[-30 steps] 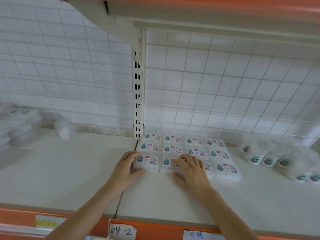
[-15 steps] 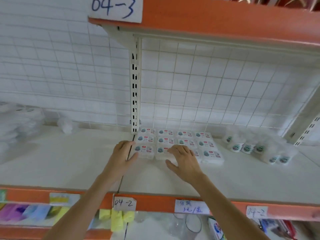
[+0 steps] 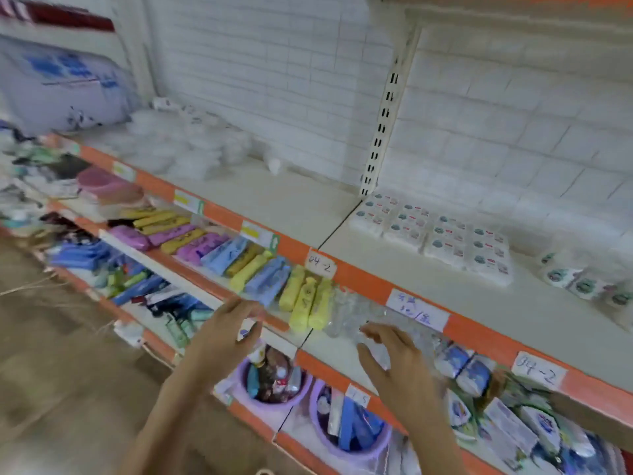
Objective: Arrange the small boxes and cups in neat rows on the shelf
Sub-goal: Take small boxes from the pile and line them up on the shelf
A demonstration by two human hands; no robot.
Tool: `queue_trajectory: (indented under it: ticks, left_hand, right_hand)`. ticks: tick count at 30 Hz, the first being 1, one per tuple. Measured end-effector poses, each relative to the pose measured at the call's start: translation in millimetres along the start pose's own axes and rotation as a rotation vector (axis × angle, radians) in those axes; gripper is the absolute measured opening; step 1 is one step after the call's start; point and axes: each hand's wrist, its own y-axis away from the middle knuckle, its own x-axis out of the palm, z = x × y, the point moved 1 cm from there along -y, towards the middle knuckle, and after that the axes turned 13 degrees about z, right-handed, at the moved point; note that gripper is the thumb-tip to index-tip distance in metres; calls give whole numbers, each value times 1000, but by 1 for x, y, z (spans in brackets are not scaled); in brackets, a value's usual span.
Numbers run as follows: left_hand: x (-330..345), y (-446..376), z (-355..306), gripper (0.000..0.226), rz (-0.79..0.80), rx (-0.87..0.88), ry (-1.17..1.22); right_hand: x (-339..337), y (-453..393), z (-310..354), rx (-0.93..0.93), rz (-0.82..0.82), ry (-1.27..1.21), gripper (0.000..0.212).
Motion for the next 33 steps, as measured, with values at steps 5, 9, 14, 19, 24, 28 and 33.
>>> queue_trajectory:
  ticks: [5,9,14,19,24,28,33]
  left_hand:
    - [-4,94,28,23,-27,-277,-86]
    - [-19,145,41,33,-37,-383,-178]
    - [-50,175,83,35,-17,-503,-270]
    - [-96,182,154,28,-41,-608,-299]
    - [-157,168,234,37,-78,-607,-283]
    - [-206,142,284,32,-40,-547,-286]
    - [-242,100,335,29,12,-436,-271]
  right_hand:
    - [59,17,32,-80,193,-31,34]
    - [97,15,65,-136,321,-56,23]
    - [148,-18,120,-248,439,-5,46]
    - [204,-76,197,-395,506,-57,32]
    - [255,-140,268,-395,539,-94,36]
    - [280,-187,303,-370,493,-122,30]
    - [281,-243,305,-263,419,-134,27]
